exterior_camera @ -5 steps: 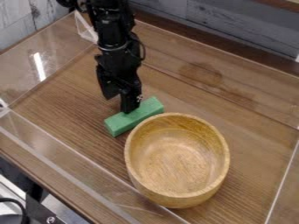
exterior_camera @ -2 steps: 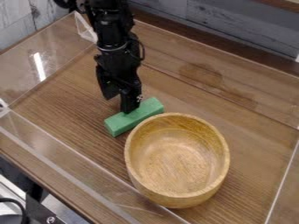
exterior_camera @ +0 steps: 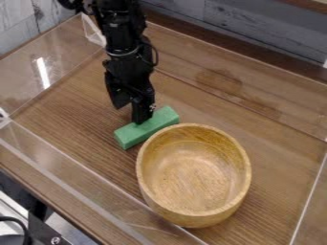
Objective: Put the green block in the brown bowl
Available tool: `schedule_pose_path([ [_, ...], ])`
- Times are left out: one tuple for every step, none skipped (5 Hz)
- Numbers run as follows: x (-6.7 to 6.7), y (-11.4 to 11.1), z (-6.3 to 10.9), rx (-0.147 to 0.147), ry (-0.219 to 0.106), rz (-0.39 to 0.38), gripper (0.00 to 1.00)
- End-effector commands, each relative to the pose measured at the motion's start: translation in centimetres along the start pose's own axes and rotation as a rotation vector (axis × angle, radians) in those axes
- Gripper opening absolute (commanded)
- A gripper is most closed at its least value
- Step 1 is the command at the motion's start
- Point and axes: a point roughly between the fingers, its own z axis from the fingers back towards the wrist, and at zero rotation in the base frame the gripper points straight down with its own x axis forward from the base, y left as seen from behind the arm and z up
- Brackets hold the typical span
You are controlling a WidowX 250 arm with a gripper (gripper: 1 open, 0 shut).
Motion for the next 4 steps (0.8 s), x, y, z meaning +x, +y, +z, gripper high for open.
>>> schedule_pose_path([
  [-0.93,-1.06,-2.06,-0.031,0.051,-0.005,1.00],
  [-0.98,-1.21,-2.21,-0.034,0.054,-0.004,1.00],
  [-1.03,-1.37,-2.33,-0.038,0.057,-0.003,1.00],
  [-1.08,-1.54,-2.45,-0.042,0.059,-0.002,1.00],
])
